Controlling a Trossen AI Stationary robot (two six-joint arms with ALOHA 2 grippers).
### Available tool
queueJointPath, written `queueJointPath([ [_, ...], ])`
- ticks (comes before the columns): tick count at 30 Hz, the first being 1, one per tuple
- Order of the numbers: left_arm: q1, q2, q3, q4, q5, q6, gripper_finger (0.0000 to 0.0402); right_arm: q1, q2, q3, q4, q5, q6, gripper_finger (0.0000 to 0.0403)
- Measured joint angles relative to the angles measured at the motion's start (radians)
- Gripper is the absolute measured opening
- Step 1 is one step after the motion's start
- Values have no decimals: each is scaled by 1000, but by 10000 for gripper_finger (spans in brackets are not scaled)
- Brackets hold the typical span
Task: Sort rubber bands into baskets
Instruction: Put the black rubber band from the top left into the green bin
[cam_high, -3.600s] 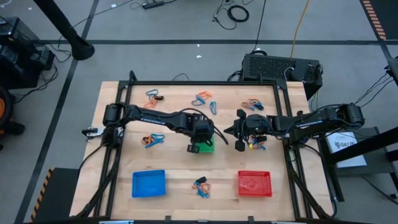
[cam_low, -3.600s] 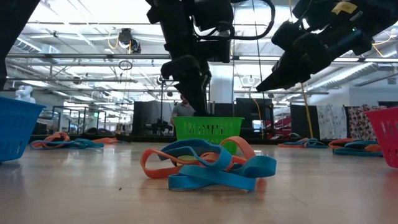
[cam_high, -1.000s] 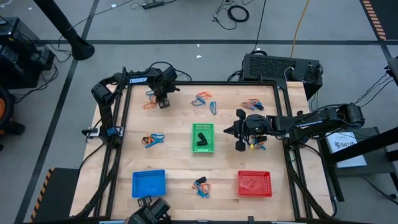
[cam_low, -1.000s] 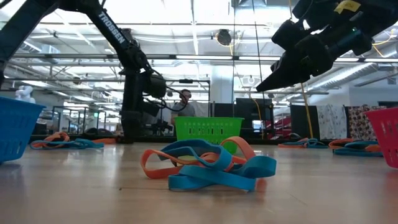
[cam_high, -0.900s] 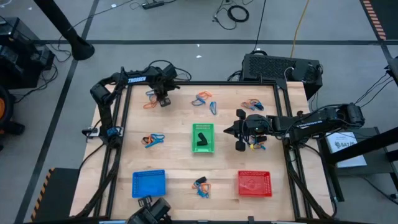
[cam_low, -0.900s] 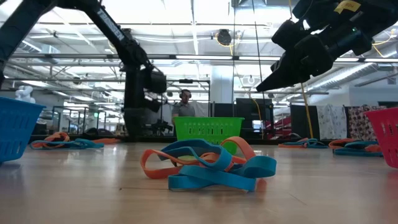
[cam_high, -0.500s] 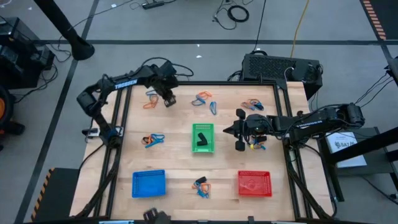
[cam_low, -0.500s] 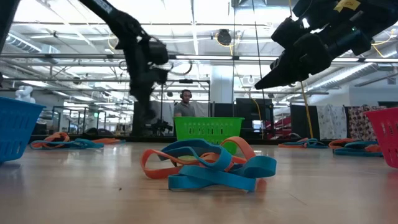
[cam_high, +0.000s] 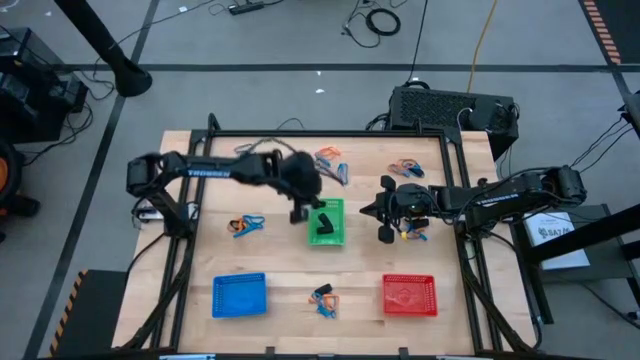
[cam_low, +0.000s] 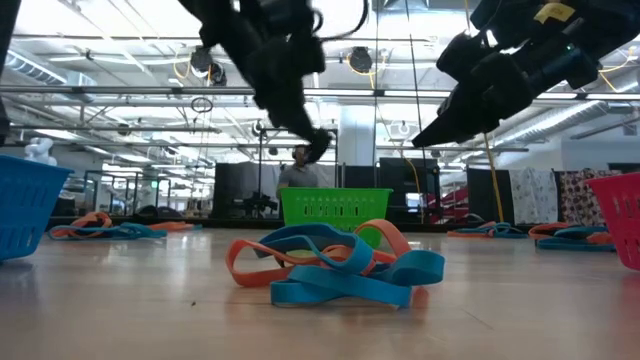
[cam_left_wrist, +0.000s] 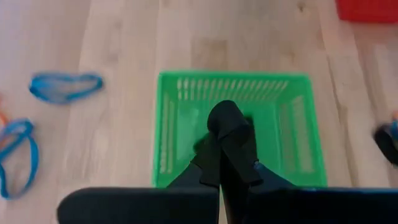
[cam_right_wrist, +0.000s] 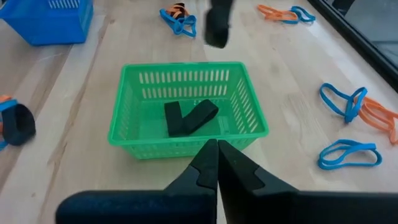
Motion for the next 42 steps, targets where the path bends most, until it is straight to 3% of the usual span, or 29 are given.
queueJointPath([
  [7, -147, 48, 0, 86, -165, -20, 0, 0, 0, 0, -37, -1, 65, 0],
  [15, -190, 119, 0, 136, -176, -30, 1, 1, 0, 0, -63, 0, 108, 0],
  [27, -193, 128, 0, 135, -181, -30, 35, 0, 0, 0, -86, 0, 110, 0],
  [42, -193, 128, 0, 134, -165, -30, 114, 0, 0, 0, -85, 0, 101, 0],
])
